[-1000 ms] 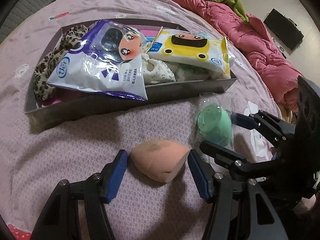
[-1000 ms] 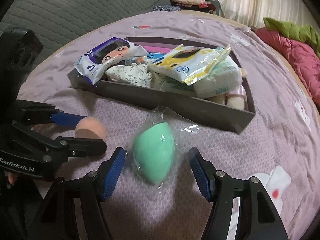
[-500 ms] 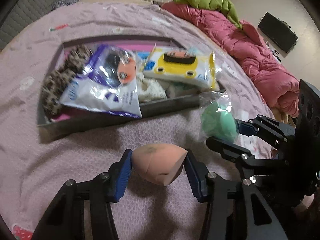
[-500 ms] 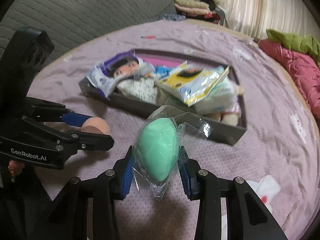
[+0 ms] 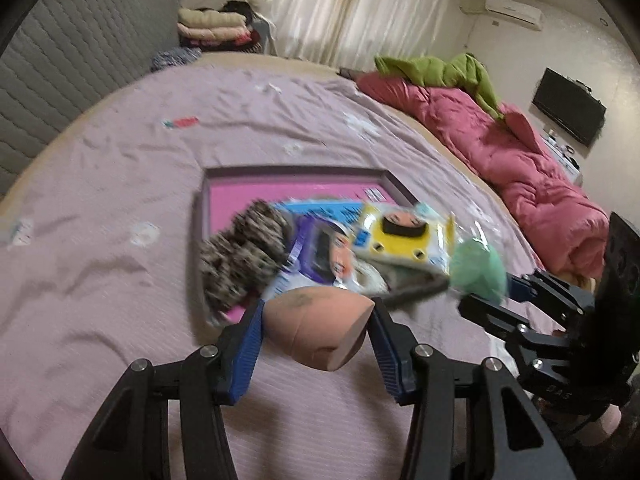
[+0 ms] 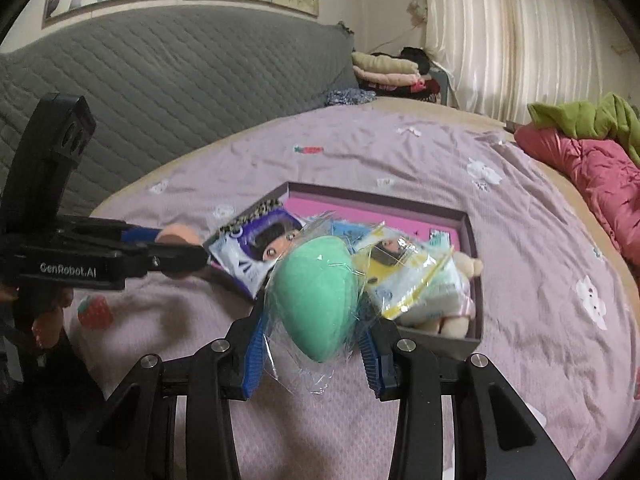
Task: Organize soft objects
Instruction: 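Lift the peach sponge over the box with the left tool while the right tool carries the green sponge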
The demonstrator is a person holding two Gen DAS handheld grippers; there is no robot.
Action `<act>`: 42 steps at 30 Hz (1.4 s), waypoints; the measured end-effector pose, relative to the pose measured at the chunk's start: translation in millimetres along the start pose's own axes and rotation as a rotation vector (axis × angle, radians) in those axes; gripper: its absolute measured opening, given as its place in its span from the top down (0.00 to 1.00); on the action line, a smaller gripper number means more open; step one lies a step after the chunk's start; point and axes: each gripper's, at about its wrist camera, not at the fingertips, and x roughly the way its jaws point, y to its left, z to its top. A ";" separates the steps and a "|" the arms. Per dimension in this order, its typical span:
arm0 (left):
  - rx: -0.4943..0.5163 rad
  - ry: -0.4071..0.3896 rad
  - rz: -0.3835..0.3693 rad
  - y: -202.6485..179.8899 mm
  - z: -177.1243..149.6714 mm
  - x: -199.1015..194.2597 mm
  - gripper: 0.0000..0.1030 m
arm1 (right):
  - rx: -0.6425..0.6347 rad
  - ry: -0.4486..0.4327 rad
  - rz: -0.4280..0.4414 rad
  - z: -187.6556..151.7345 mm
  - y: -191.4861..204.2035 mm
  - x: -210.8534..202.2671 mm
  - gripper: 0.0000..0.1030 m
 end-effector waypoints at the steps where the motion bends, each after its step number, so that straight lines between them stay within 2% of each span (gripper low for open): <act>1: -0.002 -0.008 0.009 3.2 2.9 -0.8 0.50 | 0.003 -0.007 -0.001 2.0 0.3 0.3 0.59; 10: -0.021 -0.045 0.067 24.5 22.1 6.4 0.50 | 0.017 -0.059 -0.014 24.8 -2.8 14.6 0.59; 20: -0.012 -0.022 0.106 28.6 31.1 28.2 0.50 | 0.025 -0.077 -0.036 39.7 -11.2 28.7 0.59; 26: -0.042 -0.011 0.146 39.6 35.0 44.0 0.50 | 0.036 -0.070 -0.050 43.8 -15.8 37.5 0.59; 34: -0.044 0.054 0.189 45.1 29.5 74.6 0.50 | 0.028 0.010 -0.044 42.3 -15.1 65.6 0.59; 42: -0.045 0.083 0.170 40.2 25.5 84.3 0.50 | -0.017 0.118 -0.077 30.4 -6.6 92.5 0.58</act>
